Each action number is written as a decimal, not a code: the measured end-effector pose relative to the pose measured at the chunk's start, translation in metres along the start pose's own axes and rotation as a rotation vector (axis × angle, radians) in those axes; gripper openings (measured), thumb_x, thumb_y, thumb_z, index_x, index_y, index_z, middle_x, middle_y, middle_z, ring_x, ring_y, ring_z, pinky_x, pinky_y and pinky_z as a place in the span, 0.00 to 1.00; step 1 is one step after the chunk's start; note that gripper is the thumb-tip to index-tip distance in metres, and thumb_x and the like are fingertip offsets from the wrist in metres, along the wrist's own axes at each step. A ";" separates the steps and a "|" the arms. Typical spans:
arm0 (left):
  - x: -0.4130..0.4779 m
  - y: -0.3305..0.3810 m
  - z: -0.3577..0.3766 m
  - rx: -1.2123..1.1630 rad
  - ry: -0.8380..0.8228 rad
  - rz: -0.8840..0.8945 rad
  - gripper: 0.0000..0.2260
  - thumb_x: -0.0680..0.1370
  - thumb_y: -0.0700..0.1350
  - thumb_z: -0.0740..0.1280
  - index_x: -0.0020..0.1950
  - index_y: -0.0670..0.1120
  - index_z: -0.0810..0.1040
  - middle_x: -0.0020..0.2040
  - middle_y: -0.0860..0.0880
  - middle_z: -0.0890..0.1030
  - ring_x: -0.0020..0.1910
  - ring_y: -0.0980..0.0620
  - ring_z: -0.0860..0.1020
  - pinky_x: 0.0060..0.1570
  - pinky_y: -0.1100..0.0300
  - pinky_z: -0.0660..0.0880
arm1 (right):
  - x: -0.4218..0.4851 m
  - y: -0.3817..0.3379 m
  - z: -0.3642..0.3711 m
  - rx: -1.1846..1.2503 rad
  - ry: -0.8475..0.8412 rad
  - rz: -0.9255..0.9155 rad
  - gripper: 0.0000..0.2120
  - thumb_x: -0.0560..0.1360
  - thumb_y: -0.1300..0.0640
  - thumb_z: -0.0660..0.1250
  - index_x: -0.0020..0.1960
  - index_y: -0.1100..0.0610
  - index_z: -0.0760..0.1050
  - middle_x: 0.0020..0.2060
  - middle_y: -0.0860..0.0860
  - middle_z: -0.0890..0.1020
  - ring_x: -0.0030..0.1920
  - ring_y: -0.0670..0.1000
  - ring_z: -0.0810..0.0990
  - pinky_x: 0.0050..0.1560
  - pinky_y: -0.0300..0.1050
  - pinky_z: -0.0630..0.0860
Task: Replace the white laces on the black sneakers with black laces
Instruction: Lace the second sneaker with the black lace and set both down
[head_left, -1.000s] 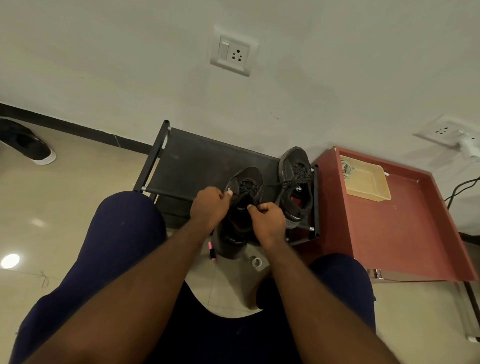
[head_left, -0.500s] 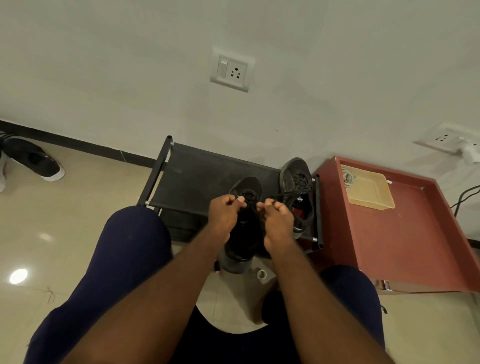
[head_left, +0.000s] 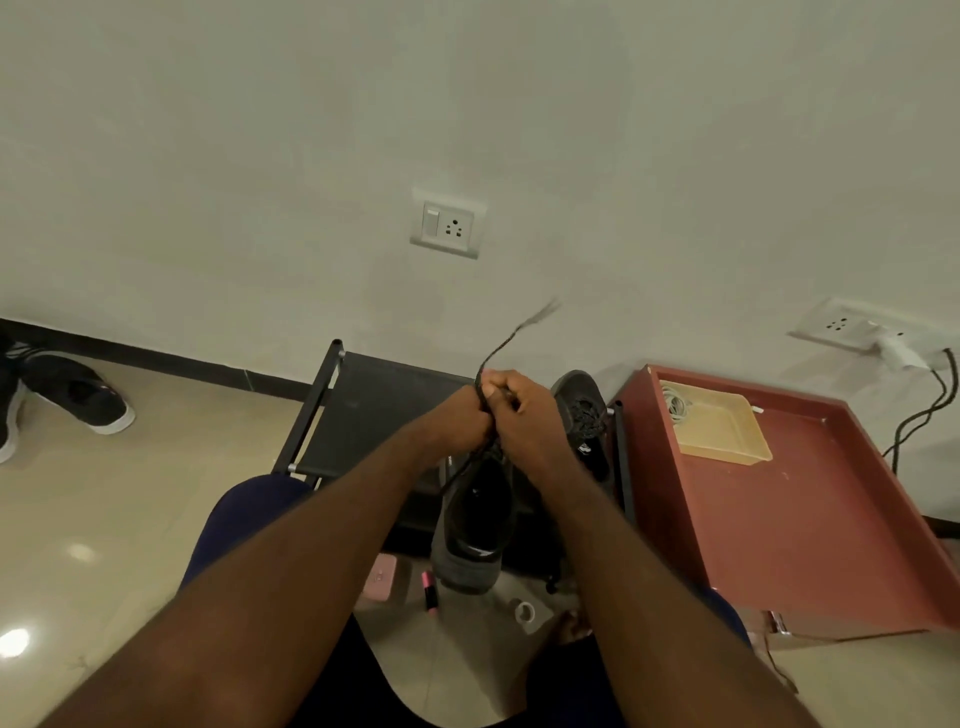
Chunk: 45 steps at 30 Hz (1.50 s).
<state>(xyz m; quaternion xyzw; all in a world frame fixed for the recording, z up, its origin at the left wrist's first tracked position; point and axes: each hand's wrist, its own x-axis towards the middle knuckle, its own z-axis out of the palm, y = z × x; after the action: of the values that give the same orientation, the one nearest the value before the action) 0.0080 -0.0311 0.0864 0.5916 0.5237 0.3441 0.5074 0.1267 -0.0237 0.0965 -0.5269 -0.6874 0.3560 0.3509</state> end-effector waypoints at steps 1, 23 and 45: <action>-0.002 -0.002 0.000 -0.044 0.007 -0.055 0.09 0.74 0.32 0.61 0.48 0.38 0.79 0.44 0.36 0.81 0.41 0.47 0.79 0.45 0.47 0.78 | 0.001 0.001 -0.001 -0.043 -0.025 -0.011 0.08 0.82 0.61 0.64 0.55 0.58 0.82 0.46 0.49 0.83 0.44 0.43 0.79 0.43 0.29 0.72; -0.015 -0.015 -0.005 0.394 0.297 0.052 0.04 0.75 0.42 0.72 0.46 0.43 0.85 0.33 0.52 0.78 0.31 0.58 0.73 0.31 0.73 0.64 | -0.002 0.017 -0.024 -0.682 -0.081 -0.297 0.06 0.78 0.57 0.68 0.51 0.54 0.84 0.45 0.53 0.81 0.50 0.57 0.79 0.56 0.54 0.69; -0.007 -0.007 -0.014 -0.582 0.435 -0.119 0.10 0.83 0.47 0.63 0.48 0.44 0.80 0.29 0.50 0.73 0.26 0.56 0.67 0.26 0.64 0.67 | 0.000 0.026 -0.027 -0.107 -0.167 0.116 0.10 0.80 0.54 0.67 0.42 0.57 0.78 0.31 0.45 0.75 0.32 0.44 0.72 0.36 0.41 0.68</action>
<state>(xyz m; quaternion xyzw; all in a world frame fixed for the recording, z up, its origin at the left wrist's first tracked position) -0.0085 -0.0346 0.0840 0.3042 0.5328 0.5662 0.5504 0.1623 -0.0150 0.0881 -0.5522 -0.7005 0.3815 0.2424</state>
